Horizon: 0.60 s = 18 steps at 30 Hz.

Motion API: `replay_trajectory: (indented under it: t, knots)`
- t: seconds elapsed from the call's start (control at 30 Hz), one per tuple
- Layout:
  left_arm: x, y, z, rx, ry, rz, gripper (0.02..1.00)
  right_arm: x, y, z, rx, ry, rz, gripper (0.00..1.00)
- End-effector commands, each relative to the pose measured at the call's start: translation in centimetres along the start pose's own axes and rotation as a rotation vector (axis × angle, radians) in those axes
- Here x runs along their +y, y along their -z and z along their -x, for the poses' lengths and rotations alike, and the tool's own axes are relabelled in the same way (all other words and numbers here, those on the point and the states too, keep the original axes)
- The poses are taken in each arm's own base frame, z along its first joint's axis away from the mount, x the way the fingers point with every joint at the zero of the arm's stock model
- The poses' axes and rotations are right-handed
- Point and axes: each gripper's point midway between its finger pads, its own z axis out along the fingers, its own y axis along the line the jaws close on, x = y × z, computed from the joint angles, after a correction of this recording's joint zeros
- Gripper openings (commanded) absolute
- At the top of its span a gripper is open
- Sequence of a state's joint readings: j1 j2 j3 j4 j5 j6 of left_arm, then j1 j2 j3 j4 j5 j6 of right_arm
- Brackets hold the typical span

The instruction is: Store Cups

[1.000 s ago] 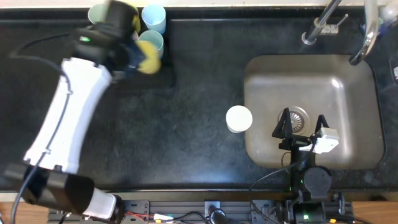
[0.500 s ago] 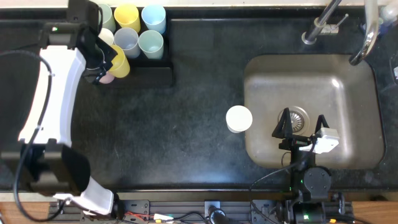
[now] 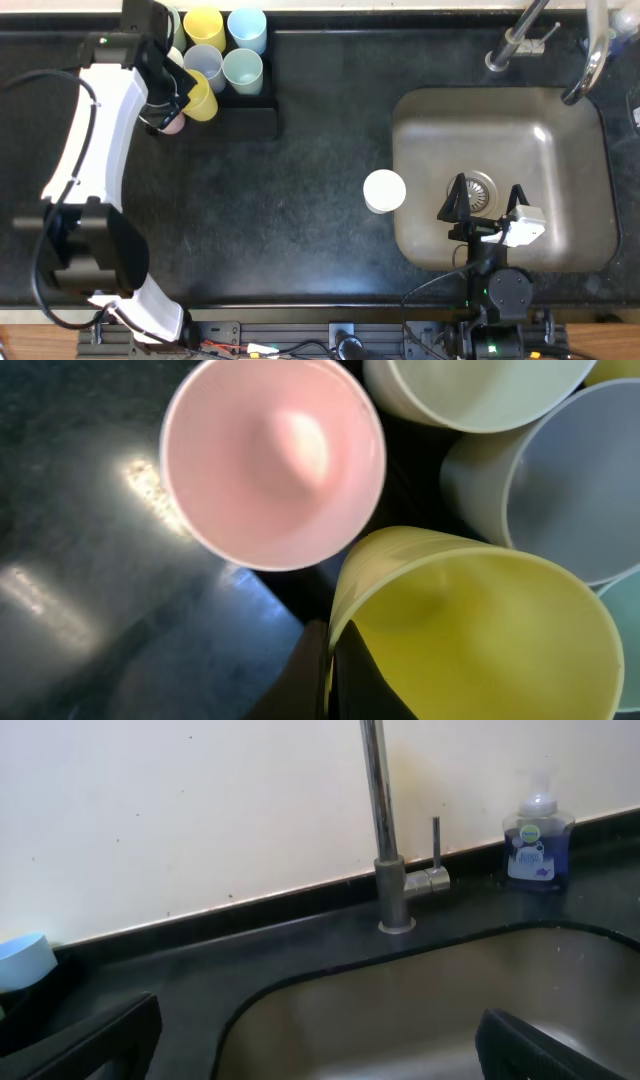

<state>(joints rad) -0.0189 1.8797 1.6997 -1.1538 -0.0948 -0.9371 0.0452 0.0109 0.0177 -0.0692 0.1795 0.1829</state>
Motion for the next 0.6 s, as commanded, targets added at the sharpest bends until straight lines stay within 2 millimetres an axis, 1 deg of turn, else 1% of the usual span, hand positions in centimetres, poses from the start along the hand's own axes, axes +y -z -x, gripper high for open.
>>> replay_trajectory:
  t: [0.03,0.17,0.43,0.6]
  knots:
    - [-0.4,-1.5,-1.0,0.038,-0.008,0.02,0.036,-0.1,0.0,-0.3,-0.001,-0.004,-0.001,0.996]
    - [-0.6,-2.5,-1.2,0.043,-0.015,0.033,0.036,-0.1,0.0,-0.3,-0.001,-0.004,-0.001,0.996]
    - [-0.2,-3.0,-0.5,0.006,-0.015,0.069,0.036,-0.1,0.0,-0.3,-0.001,-0.004,-0.001,0.996]
    - [-0.4,-4.2,-0.6,0.014,-0.015,0.08,0.036,-0.1,0.0,-0.3,-0.001,-0.004,-0.001,0.998]
